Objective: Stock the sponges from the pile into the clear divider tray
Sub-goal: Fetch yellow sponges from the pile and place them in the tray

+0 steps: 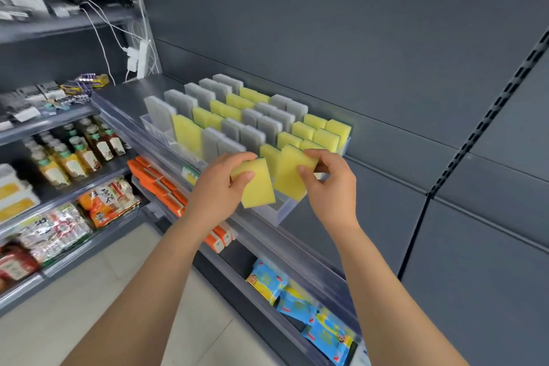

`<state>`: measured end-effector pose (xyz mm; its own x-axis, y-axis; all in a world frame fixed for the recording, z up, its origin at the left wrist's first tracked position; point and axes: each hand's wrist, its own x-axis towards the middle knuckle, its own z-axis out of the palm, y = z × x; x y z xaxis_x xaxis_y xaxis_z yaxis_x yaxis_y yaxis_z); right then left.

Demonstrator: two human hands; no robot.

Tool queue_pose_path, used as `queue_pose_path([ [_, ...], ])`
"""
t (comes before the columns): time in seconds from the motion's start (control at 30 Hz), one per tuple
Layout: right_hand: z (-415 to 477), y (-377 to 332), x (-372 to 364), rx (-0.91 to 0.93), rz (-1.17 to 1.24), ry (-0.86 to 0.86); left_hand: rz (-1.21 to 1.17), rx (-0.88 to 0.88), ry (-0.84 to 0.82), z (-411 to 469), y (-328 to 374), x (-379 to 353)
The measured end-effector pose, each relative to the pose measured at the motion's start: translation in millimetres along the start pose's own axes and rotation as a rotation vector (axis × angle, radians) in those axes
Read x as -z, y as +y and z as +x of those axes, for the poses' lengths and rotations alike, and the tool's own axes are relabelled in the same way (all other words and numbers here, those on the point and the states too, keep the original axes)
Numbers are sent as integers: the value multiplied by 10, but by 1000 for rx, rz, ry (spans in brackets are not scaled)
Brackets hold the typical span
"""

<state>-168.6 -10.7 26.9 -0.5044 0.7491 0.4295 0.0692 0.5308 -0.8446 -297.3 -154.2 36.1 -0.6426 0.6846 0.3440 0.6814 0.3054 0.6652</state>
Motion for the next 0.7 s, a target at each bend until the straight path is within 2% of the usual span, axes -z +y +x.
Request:
queue_pose_path([
  [0.4, 230, 210, -375, -42, -100, -28, 91, -87, -100, 516, -399, 23],
  [0.7, 115, 87, -462, -88, -215, 80, 44, -200, -253, 765, -503, 32],
])
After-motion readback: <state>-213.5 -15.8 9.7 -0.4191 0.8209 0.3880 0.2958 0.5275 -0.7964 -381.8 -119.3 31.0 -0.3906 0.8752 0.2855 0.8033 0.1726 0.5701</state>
